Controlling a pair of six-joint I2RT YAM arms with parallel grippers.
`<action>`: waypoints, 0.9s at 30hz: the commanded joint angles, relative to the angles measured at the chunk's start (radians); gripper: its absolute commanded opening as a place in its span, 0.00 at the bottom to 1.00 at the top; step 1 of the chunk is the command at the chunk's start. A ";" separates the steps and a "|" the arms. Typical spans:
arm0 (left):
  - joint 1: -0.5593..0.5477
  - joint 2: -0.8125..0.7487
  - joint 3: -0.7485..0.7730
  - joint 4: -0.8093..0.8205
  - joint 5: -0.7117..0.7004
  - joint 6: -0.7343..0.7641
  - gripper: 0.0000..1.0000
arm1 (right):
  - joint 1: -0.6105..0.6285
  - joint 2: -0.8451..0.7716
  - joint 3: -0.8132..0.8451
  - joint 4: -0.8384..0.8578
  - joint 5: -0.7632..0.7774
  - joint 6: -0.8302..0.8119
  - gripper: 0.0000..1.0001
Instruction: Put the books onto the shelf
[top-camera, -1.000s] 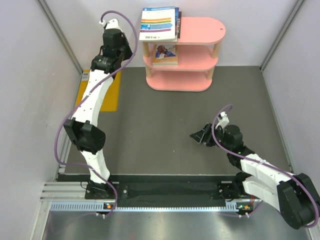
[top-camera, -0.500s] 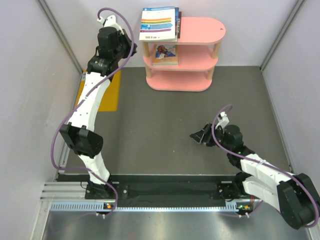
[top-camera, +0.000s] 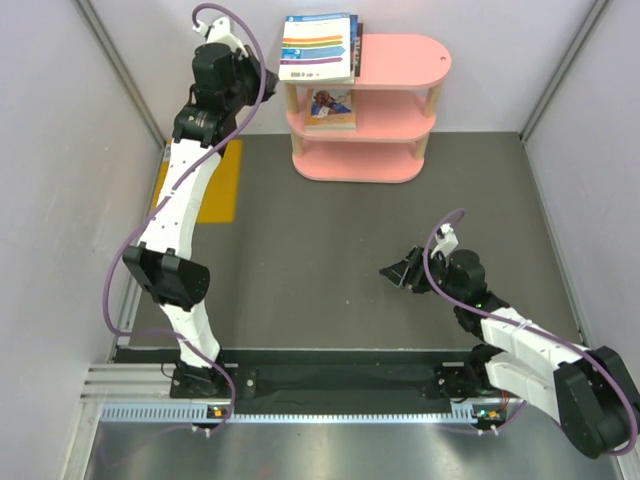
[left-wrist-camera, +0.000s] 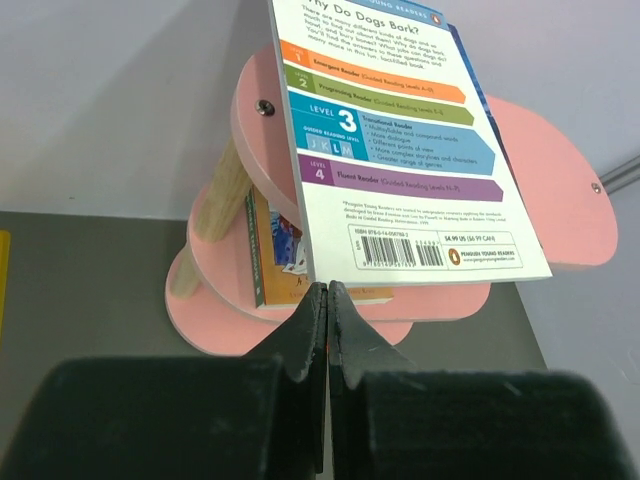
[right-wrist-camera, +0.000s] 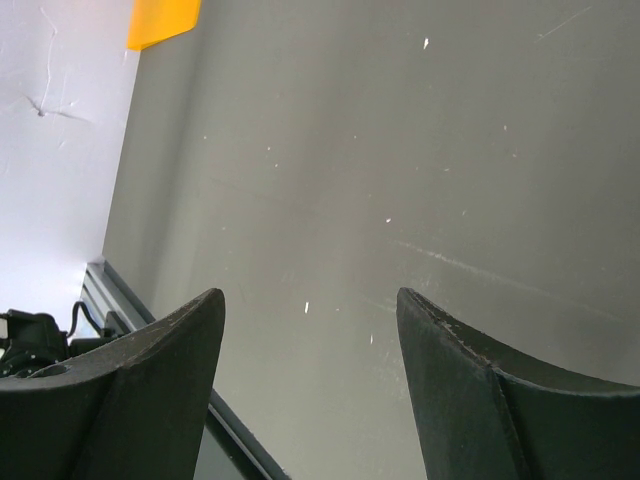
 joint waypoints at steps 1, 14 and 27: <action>-0.005 0.036 0.064 0.027 0.020 -0.020 0.00 | 0.013 -0.014 0.002 0.056 -0.008 0.000 0.69; -0.016 0.057 0.045 0.102 -0.015 -0.027 0.00 | 0.013 -0.017 0.001 0.057 -0.006 0.003 0.70; -0.022 0.130 0.111 0.096 0.026 -0.036 0.00 | 0.013 -0.022 -0.004 0.057 -0.008 0.003 0.70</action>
